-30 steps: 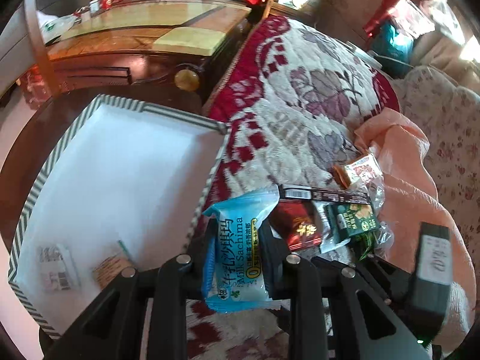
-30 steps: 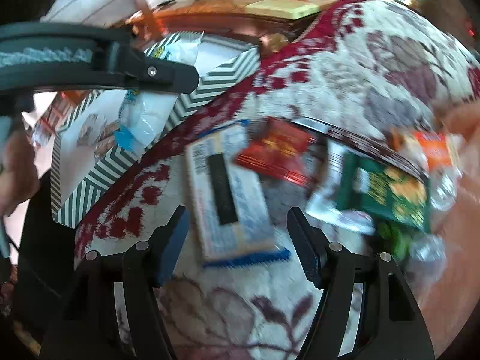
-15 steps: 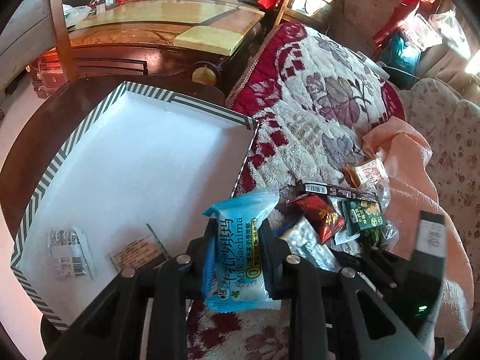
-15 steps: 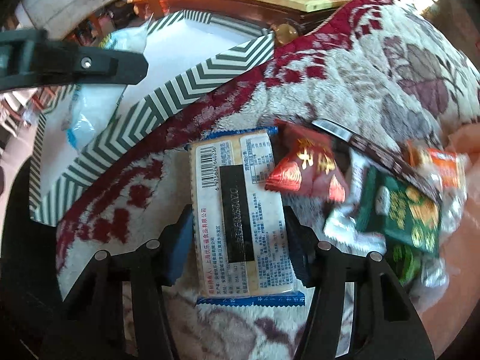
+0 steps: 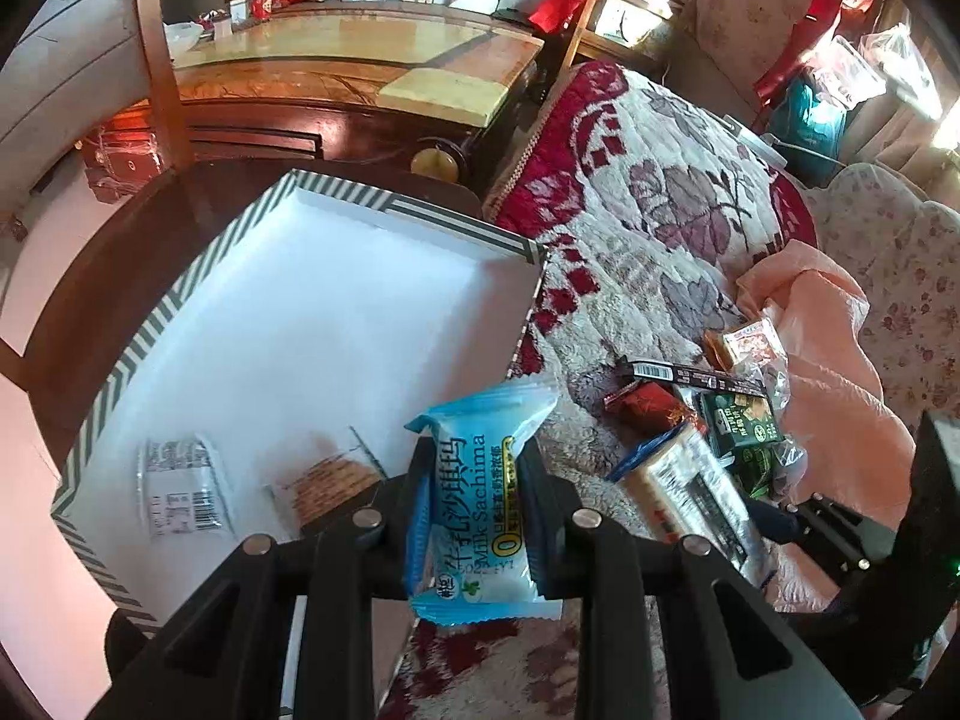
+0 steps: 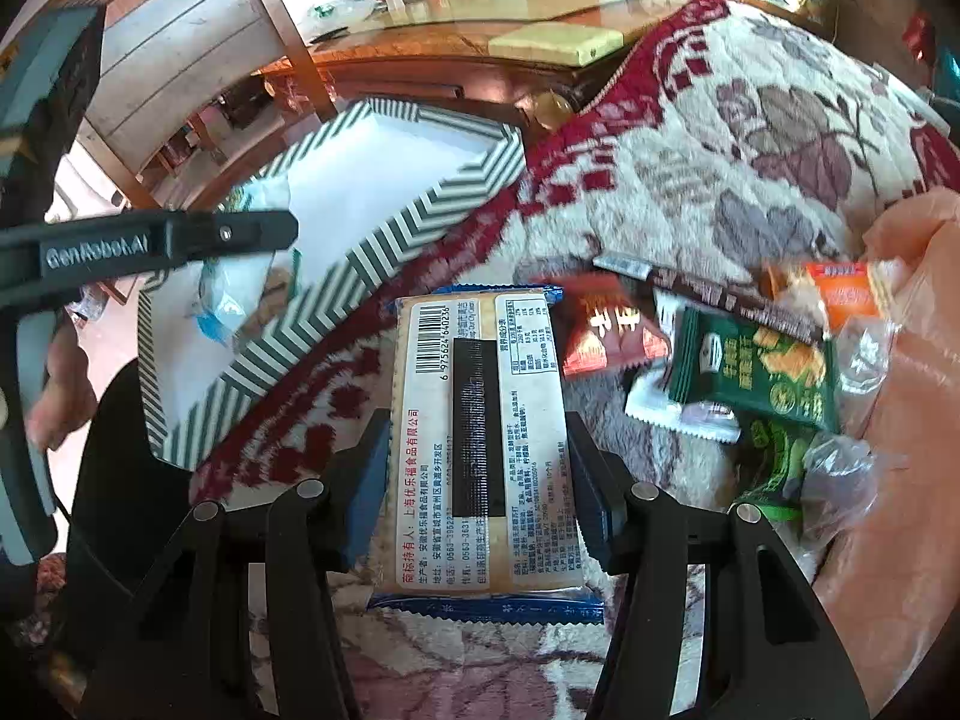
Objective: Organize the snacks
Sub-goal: 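Carry both snacks into the white tray and open both grippers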
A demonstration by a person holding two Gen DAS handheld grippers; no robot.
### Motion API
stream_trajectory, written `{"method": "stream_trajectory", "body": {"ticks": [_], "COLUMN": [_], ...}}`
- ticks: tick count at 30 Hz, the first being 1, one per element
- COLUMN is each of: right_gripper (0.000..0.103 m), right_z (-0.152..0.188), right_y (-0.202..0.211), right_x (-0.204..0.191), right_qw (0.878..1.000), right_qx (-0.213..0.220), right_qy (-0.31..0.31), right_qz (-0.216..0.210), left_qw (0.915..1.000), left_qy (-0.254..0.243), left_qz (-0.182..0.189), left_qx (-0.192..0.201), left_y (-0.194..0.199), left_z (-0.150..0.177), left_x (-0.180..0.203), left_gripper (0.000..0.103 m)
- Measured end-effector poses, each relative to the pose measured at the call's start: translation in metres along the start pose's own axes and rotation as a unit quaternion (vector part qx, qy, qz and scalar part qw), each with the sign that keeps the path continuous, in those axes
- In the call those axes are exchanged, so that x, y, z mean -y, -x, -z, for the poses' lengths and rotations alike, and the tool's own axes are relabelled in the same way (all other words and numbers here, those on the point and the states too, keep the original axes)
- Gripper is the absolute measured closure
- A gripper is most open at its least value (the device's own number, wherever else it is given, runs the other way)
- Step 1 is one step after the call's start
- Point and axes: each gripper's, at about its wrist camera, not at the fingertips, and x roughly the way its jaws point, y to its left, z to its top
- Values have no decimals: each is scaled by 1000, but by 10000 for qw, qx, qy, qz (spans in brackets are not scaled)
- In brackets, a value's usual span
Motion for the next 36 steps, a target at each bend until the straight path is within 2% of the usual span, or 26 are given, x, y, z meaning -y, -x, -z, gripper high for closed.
{"method": "stream_trajectory", "body": {"ticks": [14,36], "right_gripper": [49,49], "right_z": [-29,-51], "right_y": [4,-12], "right_x": [-38,-82], "right_qw": [9994,9976], "right_qx": [173,64], "right_qy": [271,672], "right_qz": [-101,-161], "left_qw": [9993,9968], "left_qy": [219,624], "left_qz": [-230,-448], "left_qx": [193,226], "left_y": [20,25], "left_z": [-1,4], "left_x": [-35,-85], "left_gripper": [75,75]}}
